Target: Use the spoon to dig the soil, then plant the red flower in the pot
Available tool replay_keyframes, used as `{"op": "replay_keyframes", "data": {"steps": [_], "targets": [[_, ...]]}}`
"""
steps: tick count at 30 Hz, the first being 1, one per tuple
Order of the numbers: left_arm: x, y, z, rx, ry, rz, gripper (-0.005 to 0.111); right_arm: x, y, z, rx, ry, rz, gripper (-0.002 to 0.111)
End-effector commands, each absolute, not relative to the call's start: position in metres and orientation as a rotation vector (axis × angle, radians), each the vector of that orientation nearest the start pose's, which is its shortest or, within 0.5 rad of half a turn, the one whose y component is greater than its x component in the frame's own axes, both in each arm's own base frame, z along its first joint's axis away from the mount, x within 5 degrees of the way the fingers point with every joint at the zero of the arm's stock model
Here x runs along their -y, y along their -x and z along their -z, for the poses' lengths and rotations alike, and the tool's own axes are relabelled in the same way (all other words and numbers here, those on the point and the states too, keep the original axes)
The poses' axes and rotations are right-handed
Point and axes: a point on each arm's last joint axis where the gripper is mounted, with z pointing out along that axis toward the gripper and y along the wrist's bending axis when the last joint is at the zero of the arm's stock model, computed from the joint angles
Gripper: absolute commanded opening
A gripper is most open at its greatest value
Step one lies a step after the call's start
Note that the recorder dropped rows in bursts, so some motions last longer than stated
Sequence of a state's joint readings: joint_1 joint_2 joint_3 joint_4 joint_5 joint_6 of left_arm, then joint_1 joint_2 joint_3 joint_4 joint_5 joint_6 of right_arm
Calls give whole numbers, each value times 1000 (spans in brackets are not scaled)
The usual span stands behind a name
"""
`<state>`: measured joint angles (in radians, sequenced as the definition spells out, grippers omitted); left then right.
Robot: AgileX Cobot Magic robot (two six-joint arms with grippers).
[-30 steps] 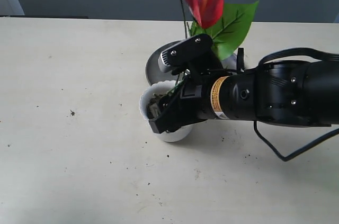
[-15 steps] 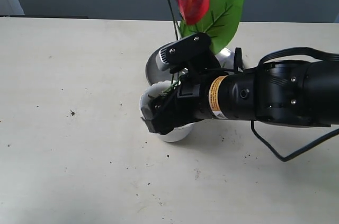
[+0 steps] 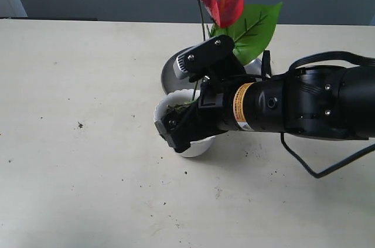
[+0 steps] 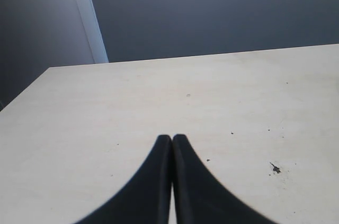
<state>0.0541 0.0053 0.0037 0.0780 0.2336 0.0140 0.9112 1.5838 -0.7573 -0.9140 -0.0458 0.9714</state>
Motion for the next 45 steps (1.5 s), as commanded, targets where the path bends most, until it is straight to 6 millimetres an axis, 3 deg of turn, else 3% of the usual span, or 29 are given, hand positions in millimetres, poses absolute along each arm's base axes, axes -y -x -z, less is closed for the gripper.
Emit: {"op": "replay_keyframes", "data": {"steps": [1,7,16,31,45], "targets": [[-4,-55,-192,-1716,-15,-107,0,-244,-187,-199,-2111,978,-528,104],[-4,-55,-192,-1716,-15,-107,0,-234,-186,-210,-2118,933,-471,104],[-4,-55,-192,-1716,-15,-107,0,-214,-173,-207,-2164,888,-457,104],[-4,-55,-192,-1716,-15,-107,0,-218,-170,-214,-2115,894,-538,104],[-4,-55,-192,-1716,-15,-107,0,-206,-165,-229,-2094,842,-526,104]]}}
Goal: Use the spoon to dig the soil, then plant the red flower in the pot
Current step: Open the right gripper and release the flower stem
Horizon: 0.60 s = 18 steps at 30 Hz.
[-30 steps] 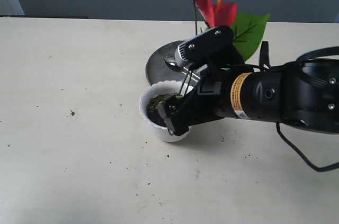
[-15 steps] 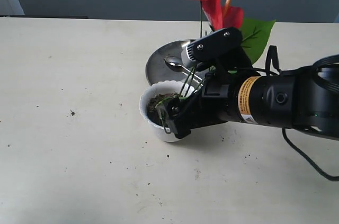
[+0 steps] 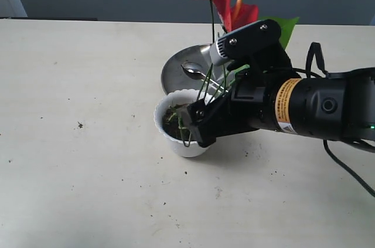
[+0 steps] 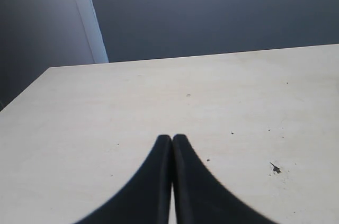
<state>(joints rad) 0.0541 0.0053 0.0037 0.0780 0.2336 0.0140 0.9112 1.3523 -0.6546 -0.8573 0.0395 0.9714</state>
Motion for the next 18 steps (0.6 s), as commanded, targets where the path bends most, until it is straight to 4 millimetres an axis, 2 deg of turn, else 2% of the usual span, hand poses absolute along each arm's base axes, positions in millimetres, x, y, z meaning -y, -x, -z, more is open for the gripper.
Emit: {"op": "replay_keyframes", "data": {"steps": [1,12,18], "targets": [[-4,-55,-192,-1716,-15,-107,0,-206,-164,-229,-2093,840,-531,104],[-4,-55,-192,-1716,-15,-107,0,-190,-154,-234,-2087,808,-531,104],[-4,-55,-192,-1716,-15,-107,0,-189,-153,-238,-2076,797,-539,104]]}}
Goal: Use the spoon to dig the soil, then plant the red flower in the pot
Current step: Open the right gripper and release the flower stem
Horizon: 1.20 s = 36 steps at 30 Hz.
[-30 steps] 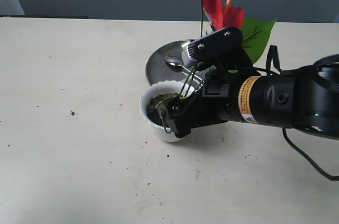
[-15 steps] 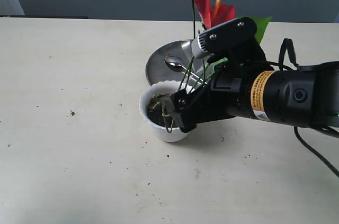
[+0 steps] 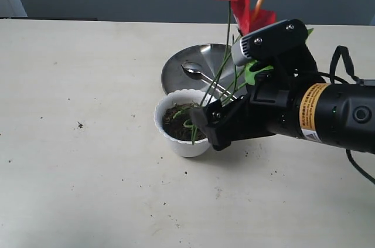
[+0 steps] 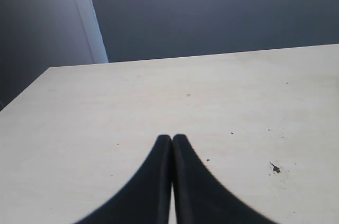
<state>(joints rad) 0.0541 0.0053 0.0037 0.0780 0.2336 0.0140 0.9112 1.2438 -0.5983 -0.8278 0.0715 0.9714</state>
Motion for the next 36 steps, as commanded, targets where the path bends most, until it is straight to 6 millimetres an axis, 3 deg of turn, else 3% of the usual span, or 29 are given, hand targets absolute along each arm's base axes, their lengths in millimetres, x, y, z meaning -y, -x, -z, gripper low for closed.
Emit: {"op": "replay_keyframes", "data": {"steps": [1,11,20,36], "targets": [[-4,-55,-192,-1716,-15,-107,0,-189,-153,-238,-2076,797,-539,104],[-4,-55,-192,-1716,-15,-107,0,-190,-152,-239,-2065,801,-557,104],[-4,-55,-192,-1716,-15,-107,0,-183,-147,-223,-2140,770,-559,104],[-4,-55,-192,-1716,-15,-107,0,-175,-146,-226,-2190,689,-526,104]]}}
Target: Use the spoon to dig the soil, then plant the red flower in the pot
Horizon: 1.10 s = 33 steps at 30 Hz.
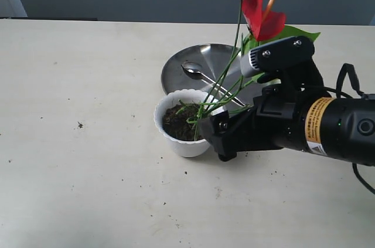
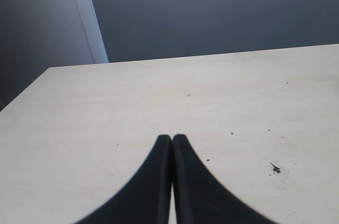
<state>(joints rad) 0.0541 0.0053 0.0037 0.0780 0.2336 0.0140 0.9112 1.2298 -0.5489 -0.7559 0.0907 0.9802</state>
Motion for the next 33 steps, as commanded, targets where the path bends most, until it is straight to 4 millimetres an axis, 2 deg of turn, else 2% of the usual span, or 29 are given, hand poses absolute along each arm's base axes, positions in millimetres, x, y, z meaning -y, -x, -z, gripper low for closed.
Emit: {"op": "replay_keyframes", "data": {"steps": [1,6,14,21,26,29,33], "targets": [[-4,-55,-192,-1716,-15,-107,0,-174,-146,-227,-2192,680,-523,104],[-4,-55,-192,-1716,-15,-107,0,-169,-143,-233,-2179,653,-534,104],[-4,-55,-192,-1716,-15,-107,0,-151,-130,-226,-2213,603,-543,104],[-4,-55,-192,-1716,-15,-107,0,-136,-103,-229,-2227,586,-597,104],[-4,-55,-192,-1716,-15,-107,0,-111,-81,-243,-2259,545,-588,104],[-4,-55,-192,-1716,-15,-107,0,-101,-77,-247,-2245,538,-570,104],[-4,-55,-192,-1716,-15,-107,0,-83,-74,-250,-2218,615,-433,104]]}}
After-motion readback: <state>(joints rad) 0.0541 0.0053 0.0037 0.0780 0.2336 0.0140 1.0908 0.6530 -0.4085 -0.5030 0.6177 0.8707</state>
